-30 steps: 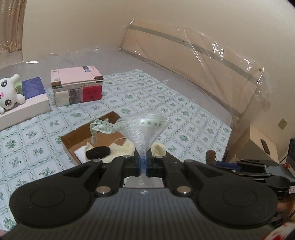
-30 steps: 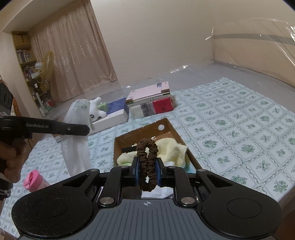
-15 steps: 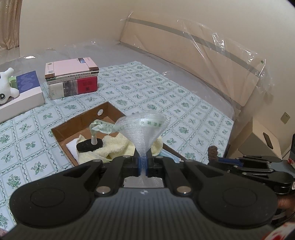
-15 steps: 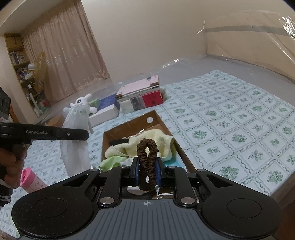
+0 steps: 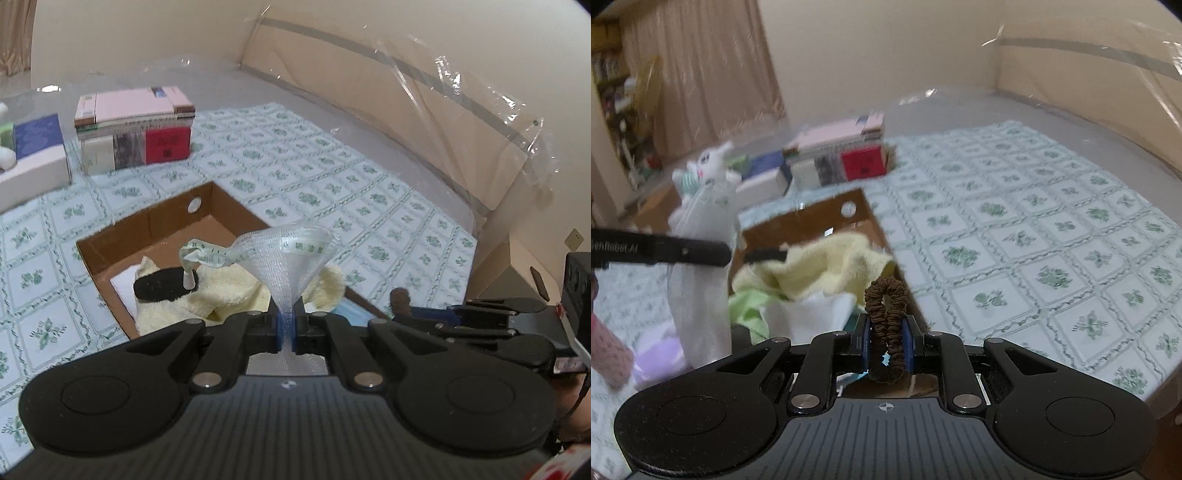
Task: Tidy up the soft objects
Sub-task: 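Carry the mesh bag and hair tie over the box with both grippers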
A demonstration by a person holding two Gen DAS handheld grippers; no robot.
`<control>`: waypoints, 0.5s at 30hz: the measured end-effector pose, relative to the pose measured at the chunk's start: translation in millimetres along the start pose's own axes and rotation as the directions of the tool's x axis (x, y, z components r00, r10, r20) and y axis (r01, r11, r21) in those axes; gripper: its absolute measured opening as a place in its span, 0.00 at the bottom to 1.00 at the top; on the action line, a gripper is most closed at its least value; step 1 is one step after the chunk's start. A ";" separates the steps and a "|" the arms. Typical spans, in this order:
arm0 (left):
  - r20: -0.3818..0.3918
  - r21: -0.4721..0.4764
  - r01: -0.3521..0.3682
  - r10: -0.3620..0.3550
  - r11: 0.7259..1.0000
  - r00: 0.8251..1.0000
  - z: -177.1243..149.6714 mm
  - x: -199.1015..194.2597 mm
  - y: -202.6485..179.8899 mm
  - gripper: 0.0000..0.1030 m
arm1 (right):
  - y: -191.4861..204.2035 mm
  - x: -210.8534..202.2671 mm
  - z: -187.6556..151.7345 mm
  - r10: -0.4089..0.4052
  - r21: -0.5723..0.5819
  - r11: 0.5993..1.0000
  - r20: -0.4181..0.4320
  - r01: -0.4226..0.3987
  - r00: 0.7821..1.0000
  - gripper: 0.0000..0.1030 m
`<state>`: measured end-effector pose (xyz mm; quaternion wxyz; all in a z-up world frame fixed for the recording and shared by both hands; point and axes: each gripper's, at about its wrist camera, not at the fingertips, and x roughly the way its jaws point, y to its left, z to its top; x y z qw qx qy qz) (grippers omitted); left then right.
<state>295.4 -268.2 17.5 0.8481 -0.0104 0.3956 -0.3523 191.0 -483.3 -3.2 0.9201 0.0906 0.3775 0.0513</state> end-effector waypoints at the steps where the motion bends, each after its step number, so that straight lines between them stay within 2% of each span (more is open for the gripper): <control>1: -0.011 -0.004 -0.001 0.001 1.000 1.000 -1.4 7.1 3.7 0.03 | 3.2 8.1 -0.5 0.006 -0.018 1.000 -0.019 -0.006 1.000 0.17; 5: -0.056 -0.002 -0.024 0.023 1.000 0.998 -7.0 33.9 18.1 0.03 | 19.5 44.2 -3.8 0.029 -0.094 0.995 -0.109 -0.039 0.994 0.17; 10: -0.103 -0.004 -0.044 0.044 0.999 0.994 -9.8 60.6 37.7 0.03 | 42.9 84.6 -7.3 0.024 -0.213 0.974 -0.221 -0.073 0.975 0.17; 13: -0.122 -0.003 -0.052 0.052 0.999 0.991 -9.0 72.0 47.6 0.04 | 55.8 105.1 -9.6 0.006 -0.273 0.959 -0.255 -0.078 0.967 0.17; 15: -0.122 -0.010 -0.063 0.062 0.998 0.991 -7.2 77.6 55.1 0.04 | 57.5 115.3 -7.3 0.010 -0.265 0.961 -0.254 -0.080 0.967 0.17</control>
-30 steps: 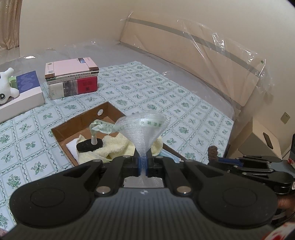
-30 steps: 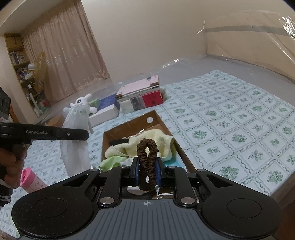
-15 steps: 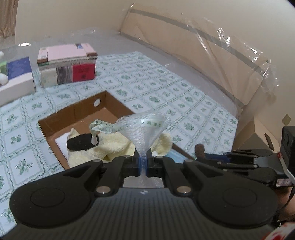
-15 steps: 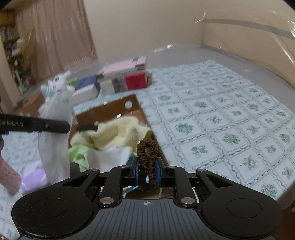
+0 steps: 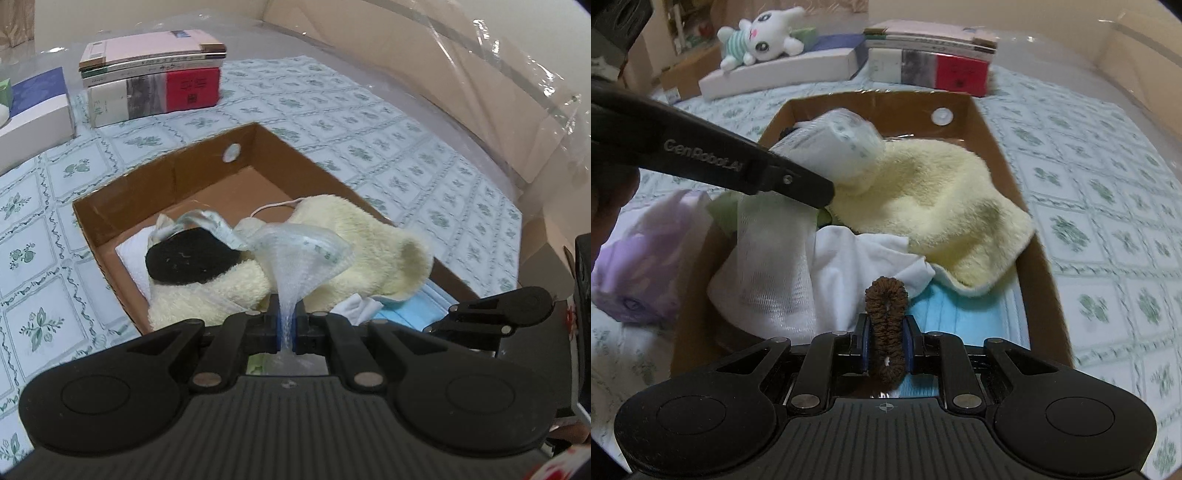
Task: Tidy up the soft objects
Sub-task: 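Carry the mesh bag and hair tie over the box with both grippers, then lower the mesh bag and hair tie into the box and open both grippers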
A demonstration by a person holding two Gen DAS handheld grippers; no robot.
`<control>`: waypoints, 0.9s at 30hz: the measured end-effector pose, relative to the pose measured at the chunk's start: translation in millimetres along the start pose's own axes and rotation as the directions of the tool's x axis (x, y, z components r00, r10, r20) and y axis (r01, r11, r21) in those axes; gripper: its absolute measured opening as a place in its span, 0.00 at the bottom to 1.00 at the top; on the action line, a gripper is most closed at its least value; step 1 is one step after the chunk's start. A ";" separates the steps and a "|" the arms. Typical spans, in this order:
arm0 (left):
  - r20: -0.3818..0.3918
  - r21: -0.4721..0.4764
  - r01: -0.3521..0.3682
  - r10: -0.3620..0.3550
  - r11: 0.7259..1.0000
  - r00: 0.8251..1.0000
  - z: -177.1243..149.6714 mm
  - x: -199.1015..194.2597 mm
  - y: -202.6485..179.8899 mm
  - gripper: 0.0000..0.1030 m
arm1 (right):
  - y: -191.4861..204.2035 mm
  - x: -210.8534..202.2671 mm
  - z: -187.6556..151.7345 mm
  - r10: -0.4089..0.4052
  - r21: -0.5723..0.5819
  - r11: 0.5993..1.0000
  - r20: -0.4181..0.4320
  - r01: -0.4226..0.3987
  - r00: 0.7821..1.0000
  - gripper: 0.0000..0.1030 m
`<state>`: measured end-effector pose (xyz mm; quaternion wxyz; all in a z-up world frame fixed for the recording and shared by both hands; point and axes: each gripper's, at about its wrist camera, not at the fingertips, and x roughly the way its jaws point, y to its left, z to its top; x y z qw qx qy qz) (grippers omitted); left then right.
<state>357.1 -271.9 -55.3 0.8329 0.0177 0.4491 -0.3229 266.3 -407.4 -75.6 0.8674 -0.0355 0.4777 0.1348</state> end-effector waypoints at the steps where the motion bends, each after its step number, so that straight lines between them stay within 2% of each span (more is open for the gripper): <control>1: 0.001 -0.003 -0.003 0.003 1.000 1.000 1.5 1.6 3.6 0.05 | -2.4 3.2 3.1 0.007 0.015 1.000 0.006 -0.007 1.000 0.17; 6: 0.014 -0.023 0.003 -0.002 1.000 1.000 8.0 1.8 18.0 0.10 | -12.0 16.7 19.1 0.019 0.055 0.998 0.038 -0.021 0.999 0.17; 11: 0.021 -0.022 0.053 -0.052 0.998 0.998 3.4 -8.8 15.8 0.32 | -16.2 8.1 16.8 0.028 0.074 0.997 0.042 -0.031 0.999 0.18; 13: 0.022 -0.016 0.067 -0.066 0.998 0.998 0.9 -13.2 11.1 0.36 | -19.4 -0.6 10.0 0.037 0.082 0.996 0.050 -0.041 0.998 0.19; 15: 0.034 -0.008 0.065 -0.064 0.998 0.997 -1.1 -20.3 5.4 0.41 | -17.6 -16.0 2.7 0.033 0.091 0.995 0.077 -0.040 0.996 0.35; 16: 0.046 0.003 0.062 -0.062 0.998 0.997 -2.4 -25.9 1.6 0.42 | -18.4 -22.7 1.0 0.027 0.094 0.995 0.096 -0.036 0.995 0.48; 17: 0.057 0.012 0.062 -0.063 0.998 0.996 -3.6 -31.7 -1.9 0.44 | -18.9 -31.8 -2.1 0.021 0.097 0.995 0.117 -0.033 0.993 0.52; 22: 0.119 0.015 0.050 -0.051 0.999 0.992 -14.1 -69.5 -16.0 0.53 | -19.0 -79.6 -17.5 -0.005 0.133 0.991 0.202 -0.022 0.979 0.56; 24: 0.143 -0.007 0.053 -0.051 0.999 0.988 -21.5 -85.2 -18.9 0.59 | -18.9 -97.8 -25.1 -0.016 0.161 0.987 0.235 -0.022 0.972 0.57; 25: 0.160 -0.020 0.045 -0.041 0.999 0.986 -26.6 -94.4 -20.8 0.65 | -18.4 -107.0 -29.2 -0.021 0.180 0.983 0.250 -0.025 0.968 0.58; 27: 0.189 -0.034 0.020 -0.013 0.999 0.982 -37.1 -109.5 -25.5 0.66 | -17.0 -126.2 -39.7 -0.027 0.224 0.974 0.279 -0.038 0.960 0.61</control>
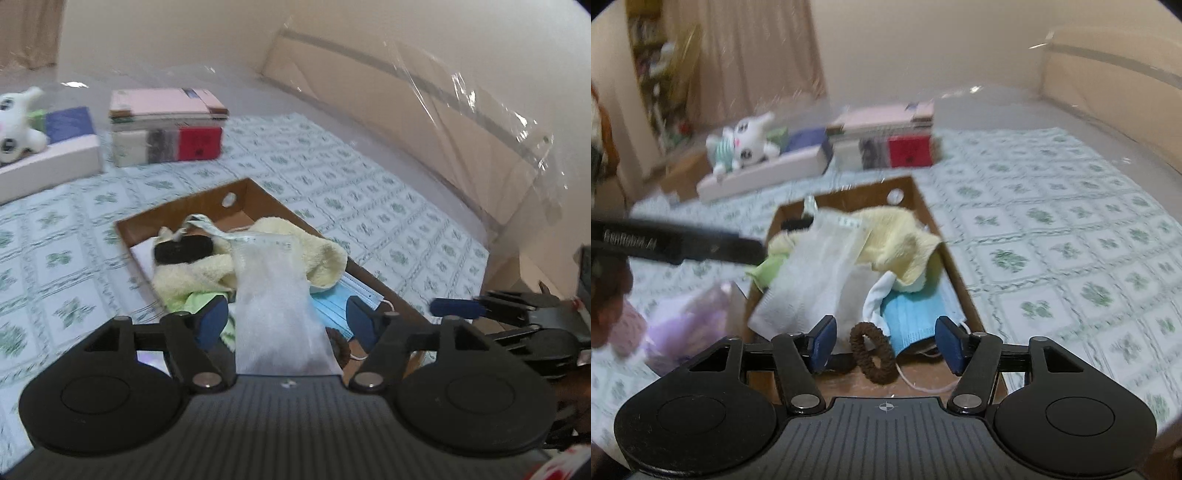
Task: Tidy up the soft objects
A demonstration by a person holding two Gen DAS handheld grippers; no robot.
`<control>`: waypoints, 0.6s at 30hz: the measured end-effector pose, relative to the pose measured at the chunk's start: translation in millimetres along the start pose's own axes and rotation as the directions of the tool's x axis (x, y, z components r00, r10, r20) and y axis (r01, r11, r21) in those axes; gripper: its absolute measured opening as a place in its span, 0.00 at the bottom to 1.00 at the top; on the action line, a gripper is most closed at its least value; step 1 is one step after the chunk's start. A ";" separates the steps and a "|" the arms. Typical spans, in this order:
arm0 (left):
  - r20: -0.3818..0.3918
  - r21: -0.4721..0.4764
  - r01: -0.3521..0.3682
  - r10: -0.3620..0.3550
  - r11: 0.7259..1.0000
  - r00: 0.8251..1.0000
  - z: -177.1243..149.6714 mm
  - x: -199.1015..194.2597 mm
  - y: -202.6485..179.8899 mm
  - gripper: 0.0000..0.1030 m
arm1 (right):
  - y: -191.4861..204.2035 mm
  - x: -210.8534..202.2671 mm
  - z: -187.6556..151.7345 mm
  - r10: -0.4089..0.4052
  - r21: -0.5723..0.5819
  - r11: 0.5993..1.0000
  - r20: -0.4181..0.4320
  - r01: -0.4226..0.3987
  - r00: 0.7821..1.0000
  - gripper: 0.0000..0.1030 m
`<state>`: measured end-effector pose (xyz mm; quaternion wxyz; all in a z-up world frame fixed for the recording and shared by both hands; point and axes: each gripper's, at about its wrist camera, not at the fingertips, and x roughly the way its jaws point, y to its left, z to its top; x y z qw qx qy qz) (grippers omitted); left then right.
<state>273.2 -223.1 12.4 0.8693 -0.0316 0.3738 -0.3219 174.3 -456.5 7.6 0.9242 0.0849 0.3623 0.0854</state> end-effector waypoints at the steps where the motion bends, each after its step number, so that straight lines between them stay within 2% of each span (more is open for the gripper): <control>1: 0.013 0.000 -0.020 0.020 1.000 1.000 -5.5 -9.1 -3.4 0.69 | 0.4 -8.8 -2.5 0.003 0.017 1.000 0.011 -0.003 1.000 0.63; 5: 0.064 -0.029 -0.099 0.101 0.995 0.993 -29.1 -42.1 -16.4 0.78 | 5.8 -41.3 -13.3 -0.010 0.066 0.998 0.044 0.007 0.999 0.72; 8: 0.104 -0.050 -0.137 0.141 0.989 0.984 -48.3 -65.4 -26.3 0.78 | 9.2 -60.6 -21.9 -0.023 0.107 0.994 0.073 0.015 0.997 0.77; 11: 0.174 -0.067 -0.146 0.155 0.987 0.972 -69.8 -90.1 -39.3 0.78 | 15.0 -75.5 -31.8 -0.037 0.135 0.991 0.090 0.025 0.995 0.80; 18: 0.233 -0.007 -0.248 0.243 0.969 0.942 -110.1 -128.0 -66.5 0.79 | 32.4 -101.1 -57.0 -0.067 0.139 0.989 0.120 0.050 0.991 0.82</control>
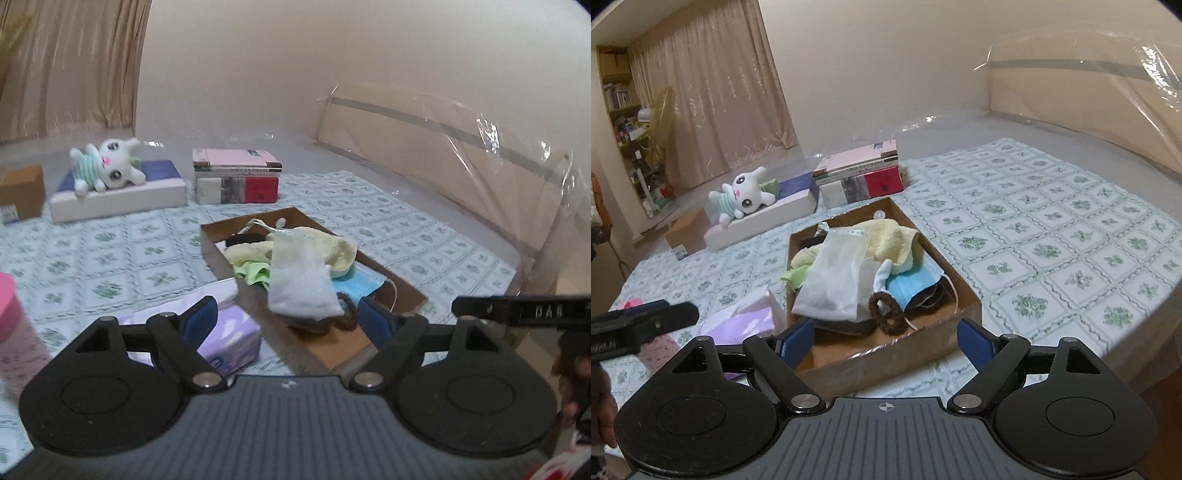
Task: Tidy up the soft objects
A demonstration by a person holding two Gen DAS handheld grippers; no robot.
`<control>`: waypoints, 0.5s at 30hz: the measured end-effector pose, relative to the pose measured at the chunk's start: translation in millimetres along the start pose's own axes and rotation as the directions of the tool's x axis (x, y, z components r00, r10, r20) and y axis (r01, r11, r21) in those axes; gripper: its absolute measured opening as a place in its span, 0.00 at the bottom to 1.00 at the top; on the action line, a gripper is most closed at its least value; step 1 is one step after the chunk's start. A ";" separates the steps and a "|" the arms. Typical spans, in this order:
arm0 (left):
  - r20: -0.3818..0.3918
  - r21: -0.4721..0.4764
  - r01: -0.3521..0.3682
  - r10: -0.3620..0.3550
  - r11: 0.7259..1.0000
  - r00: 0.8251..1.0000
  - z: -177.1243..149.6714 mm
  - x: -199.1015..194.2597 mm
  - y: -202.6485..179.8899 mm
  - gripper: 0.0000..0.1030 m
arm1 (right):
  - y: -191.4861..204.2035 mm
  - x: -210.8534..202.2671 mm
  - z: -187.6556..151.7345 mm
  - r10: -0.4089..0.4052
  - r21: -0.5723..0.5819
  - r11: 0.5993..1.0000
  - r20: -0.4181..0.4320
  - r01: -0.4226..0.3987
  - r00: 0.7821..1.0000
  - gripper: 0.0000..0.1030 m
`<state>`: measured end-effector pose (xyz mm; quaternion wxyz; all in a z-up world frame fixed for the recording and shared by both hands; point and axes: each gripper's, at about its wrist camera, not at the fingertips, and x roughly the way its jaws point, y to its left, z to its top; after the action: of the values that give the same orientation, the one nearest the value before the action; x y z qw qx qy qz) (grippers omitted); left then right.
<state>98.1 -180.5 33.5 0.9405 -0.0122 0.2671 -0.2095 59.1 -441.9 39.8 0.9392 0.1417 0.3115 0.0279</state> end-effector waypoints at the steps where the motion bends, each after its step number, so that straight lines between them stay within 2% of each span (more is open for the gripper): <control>1: 0.006 0.012 -0.016 0.016 1.000 1.000 -3.5 -5.1 -2.3 0.79 | 1.7 -2.2 -2.7 -0.006 0.007 1.000 0.002 0.006 1.000 0.82; 4: 0.009 0.014 -0.037 0.037 0.999 0.999 -13.2 -19.6 -2.5 0.79 | 9.1 -9.6 -10.0 -0.006 0.017 1.000 0.010 0.006 1.000 0.82; 6: -0.022 -0.008 -0.051 0.051 0.999 0.998 -19.4 -26.2 -0.1 0.78 | 17.0 -14.0 -13.8 -0.007 -0.001 1.000 0.012 0.007 1.000 0.83; 10: -0.067 -0.042 -0.128 0.125 0.991 0.990 -33.3 -39.6 6.6 0.78 | 38.7 -22.4 -21.9 -0.011 -0.067 0.998 0.019 0.012 1.000 0.83; 15: -0.099 -0.078 -0.166 0.158 0.983 0.982 -48.8 -56.7 18.9 0.78 | 67.0 -30.6 -36.9 -0.036 -0.175 0.984 0.028 0.040 0.999 0.83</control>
<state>37.1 -136.3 17.4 0.9397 -0.0212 0.3193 -0.1209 15.0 -372.8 48.2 0.9522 0.0530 0.2987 0.0355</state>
